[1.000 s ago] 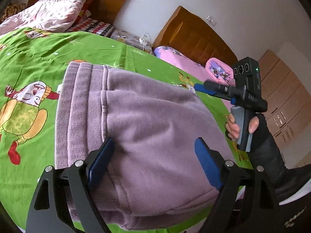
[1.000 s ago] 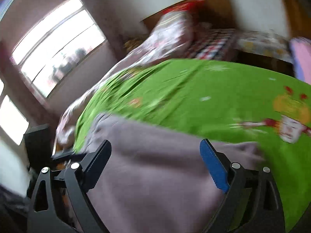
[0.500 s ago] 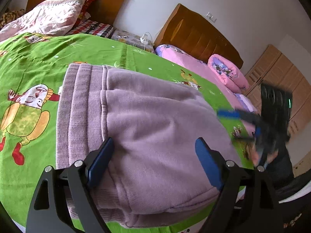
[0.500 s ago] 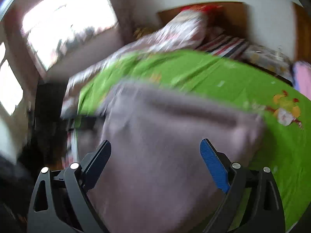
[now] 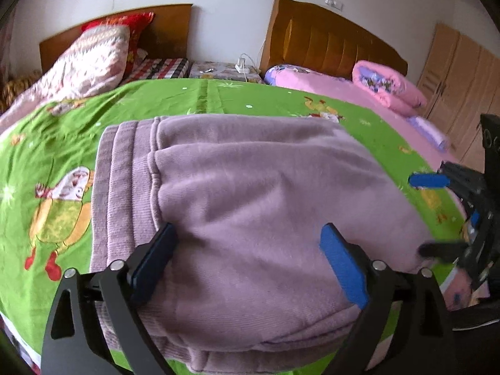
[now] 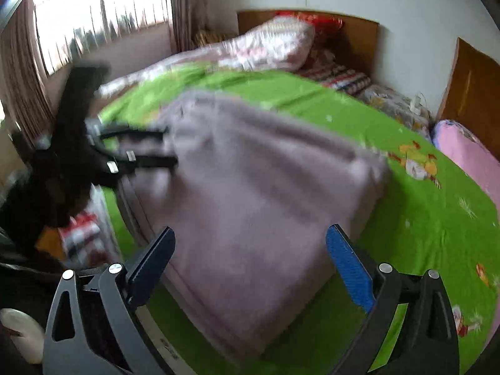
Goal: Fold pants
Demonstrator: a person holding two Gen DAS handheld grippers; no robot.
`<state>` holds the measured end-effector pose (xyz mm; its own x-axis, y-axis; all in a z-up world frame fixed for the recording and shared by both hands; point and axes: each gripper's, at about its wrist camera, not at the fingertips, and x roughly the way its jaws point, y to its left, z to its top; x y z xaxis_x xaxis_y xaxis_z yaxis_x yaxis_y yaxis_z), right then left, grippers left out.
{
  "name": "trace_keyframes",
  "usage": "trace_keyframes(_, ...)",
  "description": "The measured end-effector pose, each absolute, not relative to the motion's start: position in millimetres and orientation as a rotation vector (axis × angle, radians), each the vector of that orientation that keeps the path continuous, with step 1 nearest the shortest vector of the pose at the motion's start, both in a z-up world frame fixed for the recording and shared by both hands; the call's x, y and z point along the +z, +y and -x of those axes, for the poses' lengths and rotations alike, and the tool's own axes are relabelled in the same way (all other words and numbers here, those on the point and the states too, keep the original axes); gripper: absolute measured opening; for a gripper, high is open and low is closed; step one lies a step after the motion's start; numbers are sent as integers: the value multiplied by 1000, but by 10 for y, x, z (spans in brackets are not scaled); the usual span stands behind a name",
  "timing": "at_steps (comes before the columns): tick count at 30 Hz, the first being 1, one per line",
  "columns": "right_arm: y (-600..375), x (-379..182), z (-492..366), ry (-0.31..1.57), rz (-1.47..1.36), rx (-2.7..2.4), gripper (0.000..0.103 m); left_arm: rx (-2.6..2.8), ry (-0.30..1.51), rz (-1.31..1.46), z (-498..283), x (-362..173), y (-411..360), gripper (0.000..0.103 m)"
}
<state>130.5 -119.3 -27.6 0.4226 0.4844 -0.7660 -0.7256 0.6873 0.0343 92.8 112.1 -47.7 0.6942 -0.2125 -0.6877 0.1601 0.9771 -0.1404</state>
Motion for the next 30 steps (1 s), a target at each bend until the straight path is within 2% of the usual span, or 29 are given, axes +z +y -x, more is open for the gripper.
trace_keyframes(2,-1244,-452,-1359,861,255,745,99,-202,773,22,-928,-503,1053,100)
trace_keyframes(7,-1463,-608,-1438,920,69,735,99,-189,757,-31,-923,-554,1009,101)
trace_keyframes(21,-1427,-601,-1334,812,152,677,99,-213,701,-24,-850,-600,1058,101)
trace_keyframes(30,-1588,-558,-1235,818,115,598,99,-125,670,-76,-797,-571,956,101)
